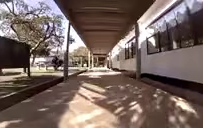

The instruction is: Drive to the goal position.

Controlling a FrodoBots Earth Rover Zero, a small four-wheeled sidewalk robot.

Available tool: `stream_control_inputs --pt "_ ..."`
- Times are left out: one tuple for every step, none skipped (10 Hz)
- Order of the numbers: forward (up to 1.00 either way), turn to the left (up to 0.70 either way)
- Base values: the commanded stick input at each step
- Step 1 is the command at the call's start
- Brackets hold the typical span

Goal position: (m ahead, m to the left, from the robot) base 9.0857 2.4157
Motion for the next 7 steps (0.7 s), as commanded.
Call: stream_control_inputs --pt "0.5 0.0" --pt "0.5 0.0" --pt "0.5 0.0" --pt "0.5 0.0" --pt "0.5 0.0" --pt "0.5 0.0" --pt "0.5 0.0"
